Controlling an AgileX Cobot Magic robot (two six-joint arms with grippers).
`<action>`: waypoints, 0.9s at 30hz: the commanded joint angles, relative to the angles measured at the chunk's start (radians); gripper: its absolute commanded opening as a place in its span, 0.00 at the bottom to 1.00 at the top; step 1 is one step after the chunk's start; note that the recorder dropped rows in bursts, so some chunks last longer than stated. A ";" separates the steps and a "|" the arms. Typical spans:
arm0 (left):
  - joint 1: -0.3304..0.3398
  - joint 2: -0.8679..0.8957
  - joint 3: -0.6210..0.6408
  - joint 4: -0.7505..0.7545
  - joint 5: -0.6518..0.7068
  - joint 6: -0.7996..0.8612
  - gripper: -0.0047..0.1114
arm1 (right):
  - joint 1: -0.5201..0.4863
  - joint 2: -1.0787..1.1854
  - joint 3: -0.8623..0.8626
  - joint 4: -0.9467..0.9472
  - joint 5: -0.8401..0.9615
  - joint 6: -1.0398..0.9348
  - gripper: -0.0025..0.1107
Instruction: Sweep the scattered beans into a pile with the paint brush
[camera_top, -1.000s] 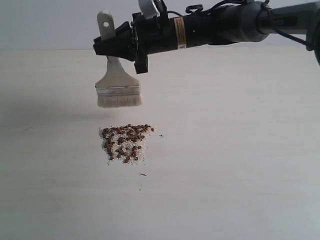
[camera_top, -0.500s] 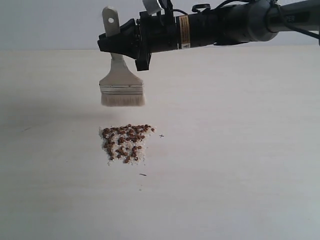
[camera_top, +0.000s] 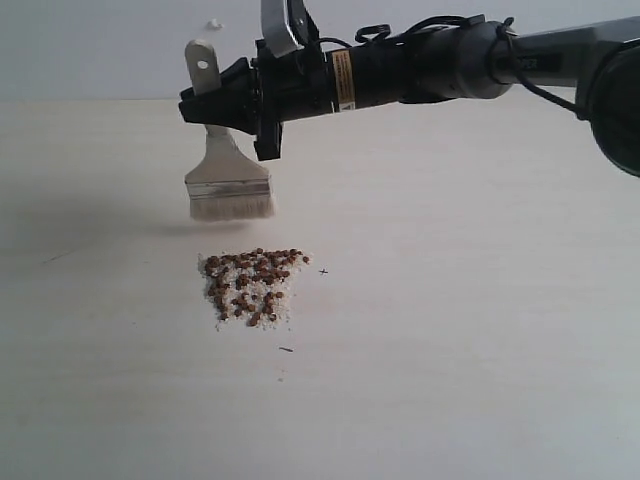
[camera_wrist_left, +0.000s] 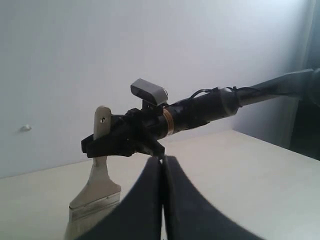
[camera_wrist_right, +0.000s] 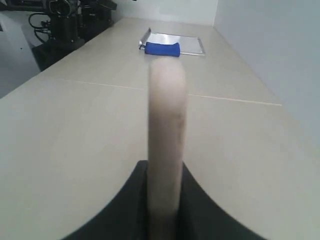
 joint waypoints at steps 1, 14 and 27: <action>-0.003 -0.007 0.004 -0.006 -0.002 -0.002 0.04 | 0.018 0.028 -0.051 -0.009 -0.036 0.021 0.02; -0.003 -0.007 0.004 -0.006 -0.002 -0.002 0.04 | 0.018 0.063 -0.064 -0.090 -0.036 0.099 0.02; -0.003 -0.007 0.004 -0.006 -0.002 -0.002 0.04 | 0.018 0.043 -0.064 -0.221 -0.036 0.193 0.02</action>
